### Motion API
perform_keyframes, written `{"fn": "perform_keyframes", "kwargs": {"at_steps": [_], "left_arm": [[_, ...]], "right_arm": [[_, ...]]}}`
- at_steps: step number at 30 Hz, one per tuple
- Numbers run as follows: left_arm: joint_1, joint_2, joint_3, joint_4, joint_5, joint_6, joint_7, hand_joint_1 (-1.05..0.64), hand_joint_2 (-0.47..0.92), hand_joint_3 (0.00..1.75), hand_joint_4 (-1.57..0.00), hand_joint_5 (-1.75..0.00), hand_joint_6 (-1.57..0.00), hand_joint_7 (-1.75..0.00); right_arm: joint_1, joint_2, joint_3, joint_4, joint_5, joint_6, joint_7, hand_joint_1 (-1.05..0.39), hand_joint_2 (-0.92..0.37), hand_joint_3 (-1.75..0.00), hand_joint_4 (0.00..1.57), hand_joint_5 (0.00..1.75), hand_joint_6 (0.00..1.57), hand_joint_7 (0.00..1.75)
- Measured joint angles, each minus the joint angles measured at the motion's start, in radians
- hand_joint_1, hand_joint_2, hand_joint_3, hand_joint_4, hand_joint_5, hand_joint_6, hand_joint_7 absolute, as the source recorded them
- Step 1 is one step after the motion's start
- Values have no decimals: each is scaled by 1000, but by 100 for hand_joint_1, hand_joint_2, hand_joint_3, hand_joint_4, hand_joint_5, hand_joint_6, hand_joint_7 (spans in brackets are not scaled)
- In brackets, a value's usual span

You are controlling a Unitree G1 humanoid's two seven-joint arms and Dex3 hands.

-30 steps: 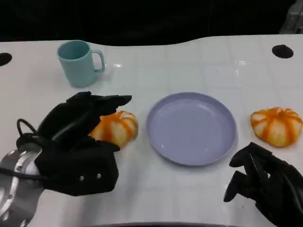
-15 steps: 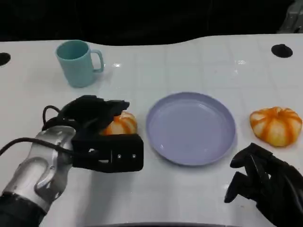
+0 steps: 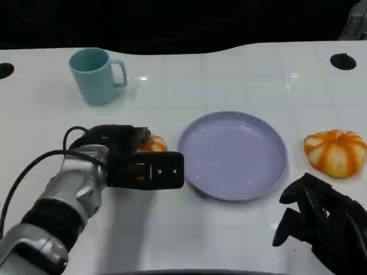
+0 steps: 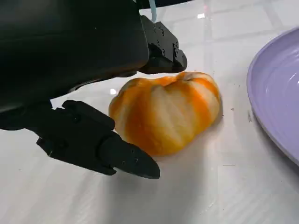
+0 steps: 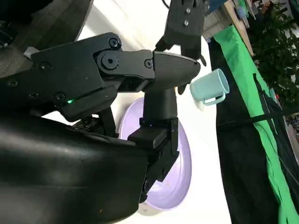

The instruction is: Grasp the bread from the table and place it into the plate.

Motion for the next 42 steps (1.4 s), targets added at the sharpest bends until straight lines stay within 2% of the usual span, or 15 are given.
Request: {"fn": "perform_keyframes", "kwargs": {"at_steps": [10, 16, 18, 20, 23, 24, 25, 27, 30, 31, 33, 35, 37, 40, 42], "left_arm": [[-104, -70, -18, 252, -7, -56, 95, -38, 78, 0, -8, -17, -23, -1], [-111, -73, -26, 318, -14, -131, 184, -23, 86, 1, -31, -16, -40, -2], [-111, -73, -23, 328, -30, -144, 206, -18, 91, 9, -62, -35, -61, -7], [-111, -73, -10, 339, -46, -162, 239, -18, 92, 19, -70, -89, -89, -8], [-110, -68, 5, 352, -74, -204, 297, -24, 92, 15, -79, -123, -114, -11], [-110, -66, 7, 354, -78, -213, 311, -24, 92, 15, -80, -125, -116, -12], [-110, -65, 7, 355, -80, -221, 318, -27, 92, 20, -80, -146, -118, -14], [-109, -65, 2, 360, -78, -228, 352, -30, 92, 31, -75, -155, -116, -15], [-106, -65, -9, 365, -72, -236, 393, -31, 92, 41, -71, -148, -112, -18], [-106, -65, -11, 365, -72, -236, 400, -30, 92, 41, -70, -154, -106, -35], [-106, -66, -11, 366, -72, -236, 406, -28, 92, 37, -70, -170, -80, -94], [-106, -66, -10, 366, -74, -237, 422, -26, 92, 36, -70, -174, -72, -106], [-106, -66, -4, 365, -81, -237, 437, -22, 92, 36, -76, -174, -65, -137], [-106, -66, 12, 362, -93, -238, 457, -21, 92, 38, -80, -175, -61, -144], [-105, -67, 23, 359, -111, -238, 462, -20, 92, 33, -82, -175, -70, -114]], "right_arm": [[5, -2, 0, -5, 0, 12, -2, -44, -92, -47, 61, 175, 47, 161], [7, -6, -2, -6, 4, 14, 0, -44, -92, -45, 61, 175, 48, 160], [8, -6, -3, -8, 6, 15, 0, -44, -92, -45, 61, 175, 48, 160], [9, -6, -4, -8, 6, 15, 2, -45, -92, -44, 62, 175, 48, 160], [10, -9, -4, -8, 6, 15, 6, -45, -92, -44, 61, 175, 48, 159], [10, -10, -4, -8, 6, 15, 6, -45, -92, -44, 61, 175, 48, 159], [11, -10, -4, -9, 6, 15, 6, -45, -92, -44, 61, 175, 48, 159], [11, -10, -4, -10, 6, 15, 5, -45, -92, -44, 61, 175, 48, 160], [11, -10, -4, -12, 6, 16, 4, -44, -92, -44, 61, 175, 48, 160], [11, -10, -4, -12, 6, 16, 3, -44, -92, -44, 61, 175, 48, 160], [11, -10, -4, -12, 6, 16, 3, -44, -92, -44, 61, 175, 48, 160], [11, -10, -4, -12, 6, 16, 1, -44, -92, -44, 61, 175, 48, 160], [11, -10, -4, -12, 6, 17, 1, -44, -92, -44, 61, 175, 48, 160], [11, -10, -5, -12, 7, 17, 2, -44, -92, -45, 61, 175, 48, 160], [11, -11, -5, -12, 7, 17, 2, -45, -92, -45, 62, 175, 48, 160]]}}
